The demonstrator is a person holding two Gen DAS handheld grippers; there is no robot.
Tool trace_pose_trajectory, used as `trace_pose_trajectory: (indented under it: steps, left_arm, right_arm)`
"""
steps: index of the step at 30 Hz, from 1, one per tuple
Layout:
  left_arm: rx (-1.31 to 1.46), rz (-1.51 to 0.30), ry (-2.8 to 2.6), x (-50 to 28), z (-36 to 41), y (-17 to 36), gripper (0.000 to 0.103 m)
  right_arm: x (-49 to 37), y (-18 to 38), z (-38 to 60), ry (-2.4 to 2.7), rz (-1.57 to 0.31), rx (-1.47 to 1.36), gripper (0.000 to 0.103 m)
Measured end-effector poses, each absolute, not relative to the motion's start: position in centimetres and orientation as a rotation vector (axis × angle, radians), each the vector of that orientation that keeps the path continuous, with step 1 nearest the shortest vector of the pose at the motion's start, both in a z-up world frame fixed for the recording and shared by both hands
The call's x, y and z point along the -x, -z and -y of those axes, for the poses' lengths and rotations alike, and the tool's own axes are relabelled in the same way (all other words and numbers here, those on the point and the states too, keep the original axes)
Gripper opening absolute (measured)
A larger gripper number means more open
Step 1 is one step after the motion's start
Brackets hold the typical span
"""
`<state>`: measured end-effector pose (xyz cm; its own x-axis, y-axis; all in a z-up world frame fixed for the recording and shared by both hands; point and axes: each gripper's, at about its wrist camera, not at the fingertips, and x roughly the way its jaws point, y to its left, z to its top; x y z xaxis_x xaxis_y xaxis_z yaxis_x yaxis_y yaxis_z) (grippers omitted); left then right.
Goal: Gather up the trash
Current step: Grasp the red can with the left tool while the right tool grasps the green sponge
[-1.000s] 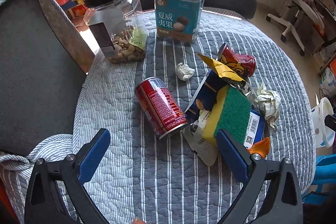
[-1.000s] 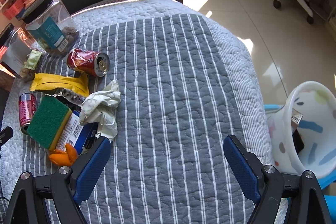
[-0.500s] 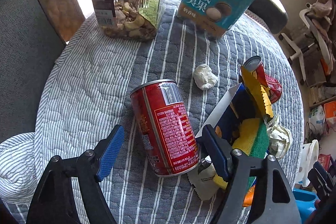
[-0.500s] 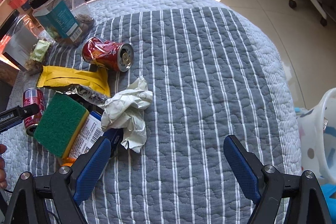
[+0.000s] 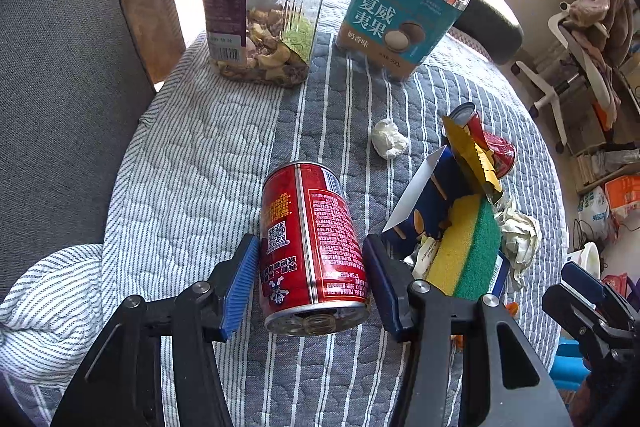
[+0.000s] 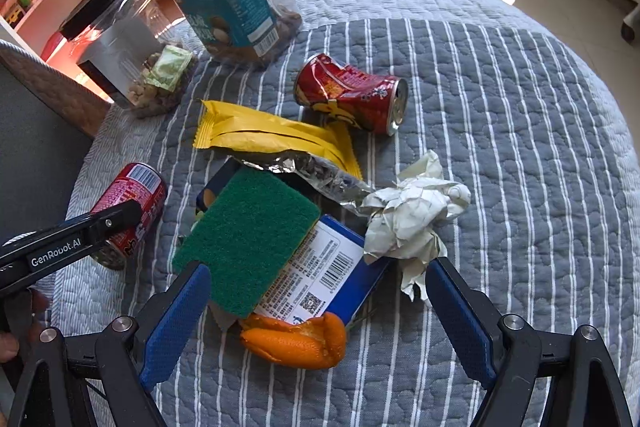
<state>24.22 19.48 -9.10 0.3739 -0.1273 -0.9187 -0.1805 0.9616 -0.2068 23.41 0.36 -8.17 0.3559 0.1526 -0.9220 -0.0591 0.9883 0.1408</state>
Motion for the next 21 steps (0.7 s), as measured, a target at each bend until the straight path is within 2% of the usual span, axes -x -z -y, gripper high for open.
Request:
trace_pose_trajectory:
  steps: [12,15,17,21]
  left_arm:
    - [0.203,-1.12,-0.021,-21.9,-19.9,6.0,0.056]
    - [0.194,-1.118,-0.023,-21.7,-20.0,5.9,0.056]
    - [0.193,-1.116,-0.022,-21.7,-20.1,5.9,0.056]
    - [0.183,-1.1,-0.027,-21.6,-20.0,5.5,0.056]
  right_arm:
    - [-26.2,12.9,-2.9,-0.122,-1.253,-0.272,0.089]
    - [-26.6,14.1,-3.2,-0.108,-1.275,-0.287,0.083]
    - [-26.6,14.7,-3.5,-0.112,-1.289,-0.278,0.074]
    - [-26.2,13.9,-3.4,-0.131,-1.268,-0.258,0.069]
